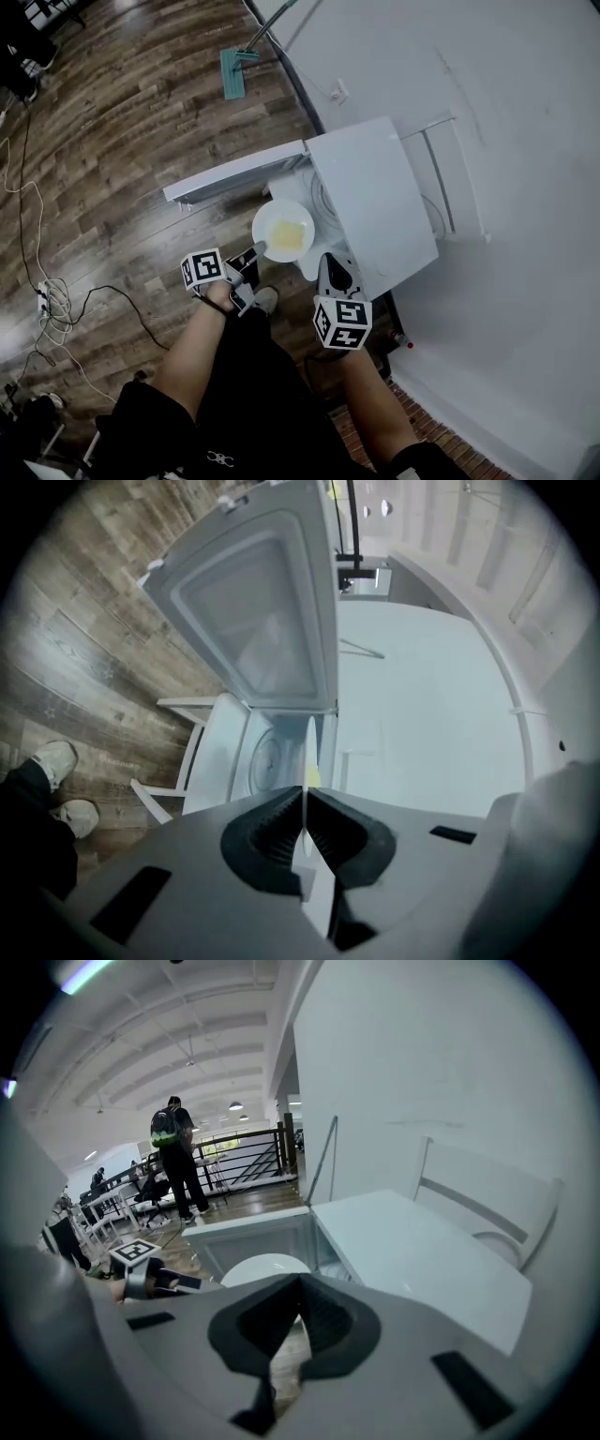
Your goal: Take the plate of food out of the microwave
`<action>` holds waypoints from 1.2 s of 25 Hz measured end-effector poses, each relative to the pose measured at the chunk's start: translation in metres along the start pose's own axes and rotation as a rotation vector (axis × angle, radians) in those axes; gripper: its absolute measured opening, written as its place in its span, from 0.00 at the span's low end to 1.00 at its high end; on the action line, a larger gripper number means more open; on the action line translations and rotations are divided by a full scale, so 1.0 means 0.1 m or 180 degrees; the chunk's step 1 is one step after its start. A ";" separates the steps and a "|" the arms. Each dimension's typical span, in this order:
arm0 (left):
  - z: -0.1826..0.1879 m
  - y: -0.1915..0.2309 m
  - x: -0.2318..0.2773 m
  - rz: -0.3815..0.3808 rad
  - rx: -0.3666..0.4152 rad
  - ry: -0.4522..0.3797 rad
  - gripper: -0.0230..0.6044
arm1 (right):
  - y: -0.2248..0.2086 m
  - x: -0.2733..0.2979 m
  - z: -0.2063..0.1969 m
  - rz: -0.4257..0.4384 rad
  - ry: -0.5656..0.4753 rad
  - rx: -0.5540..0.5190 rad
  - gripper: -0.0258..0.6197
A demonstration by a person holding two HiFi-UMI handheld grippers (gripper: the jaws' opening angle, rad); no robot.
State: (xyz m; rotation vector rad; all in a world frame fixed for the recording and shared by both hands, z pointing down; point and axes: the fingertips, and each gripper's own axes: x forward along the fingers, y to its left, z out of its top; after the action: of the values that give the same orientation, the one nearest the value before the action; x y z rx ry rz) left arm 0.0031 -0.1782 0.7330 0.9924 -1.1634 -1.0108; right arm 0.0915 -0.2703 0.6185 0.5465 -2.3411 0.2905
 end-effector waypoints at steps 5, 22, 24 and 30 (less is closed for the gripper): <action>-0.06 -0.75 -0.25 -0.0080 0.0153 0.0068 0.06 | -0.07 -0.34 0.43 -0.0138 -0.0311 0.0205 0.06; -0.21 -2.61 -0.31 -0.0285 0.0490 0.0213 0.06 | -0.20 -1.43 1.44 -0.0421 -0.1129 0.0573 0.06; -0.25 -2.68 -0.26 -0.0257 0.0525 0.0270 0.06 | -0.25 -1.50 1.49 -0.0473 -0.1203 0.0593 0.06; -0.31 -2.95 -0.16 -0.0282 0.0667 0.0348 0.06 | -0.43 -1.62 1.58 -0.0619 -0.1334 0.0662 0.06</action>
State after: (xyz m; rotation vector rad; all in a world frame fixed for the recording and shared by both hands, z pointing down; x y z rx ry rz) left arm 0.0029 -0.2337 0.4416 1.2593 -1.1592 -0.9046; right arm 0.1257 -0.3153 0.3952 1.0127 -2.6457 0.3580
